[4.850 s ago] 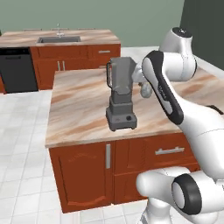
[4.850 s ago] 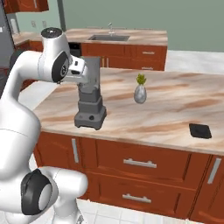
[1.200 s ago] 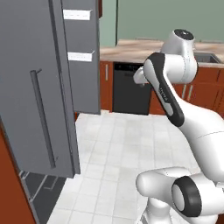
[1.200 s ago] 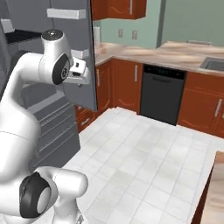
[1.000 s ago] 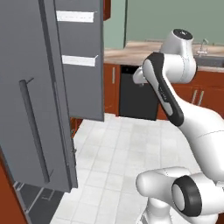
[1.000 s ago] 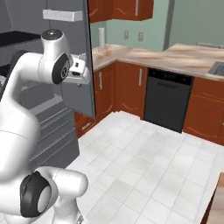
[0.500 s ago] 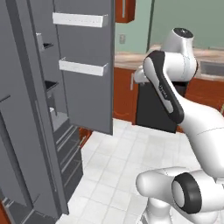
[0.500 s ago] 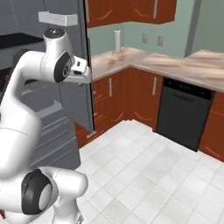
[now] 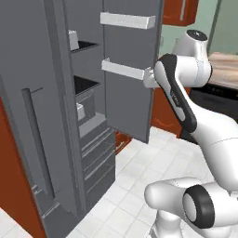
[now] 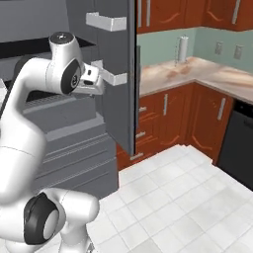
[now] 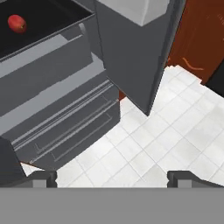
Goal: Grab the lime and onion from the fridge, place them in the blender, close the lid, and turn on the blender to create a marinade.
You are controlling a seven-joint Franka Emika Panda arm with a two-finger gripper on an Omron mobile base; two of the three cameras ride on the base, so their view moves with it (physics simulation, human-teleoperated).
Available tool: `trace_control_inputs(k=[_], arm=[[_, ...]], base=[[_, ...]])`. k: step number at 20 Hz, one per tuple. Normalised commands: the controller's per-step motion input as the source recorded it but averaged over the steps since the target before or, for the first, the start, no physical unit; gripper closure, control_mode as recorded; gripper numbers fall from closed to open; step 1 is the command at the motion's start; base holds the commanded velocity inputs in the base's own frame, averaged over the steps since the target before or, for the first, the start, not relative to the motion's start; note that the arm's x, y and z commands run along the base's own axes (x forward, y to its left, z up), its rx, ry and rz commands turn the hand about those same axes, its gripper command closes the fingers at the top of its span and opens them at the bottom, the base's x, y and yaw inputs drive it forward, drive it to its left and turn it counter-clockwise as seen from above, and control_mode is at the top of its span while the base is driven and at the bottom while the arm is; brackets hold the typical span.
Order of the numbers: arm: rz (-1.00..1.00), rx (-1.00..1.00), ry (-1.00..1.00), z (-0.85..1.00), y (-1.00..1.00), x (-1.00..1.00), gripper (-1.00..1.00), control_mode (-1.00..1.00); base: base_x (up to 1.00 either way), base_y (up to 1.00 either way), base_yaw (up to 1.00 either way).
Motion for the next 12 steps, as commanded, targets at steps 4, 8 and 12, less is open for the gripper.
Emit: trace_control_inputs(k=[4, 8, 12], arm=[[0.0, 0.0, 0.0, 0.0, 0.0, 0.0, -1.0, 1.0], [0.0, 0.0, 0.0, 0.0, 0.0, 0.0, -1.0, 1.0], [0.0, 0.0, 0.0, 0.0, 0.0, 0.0, -1.0, 1.0]], base=[[0.53, -0.17, 0.43], [0.46, -0.21, 0.43], [0.46, -0.28, 0.42]])
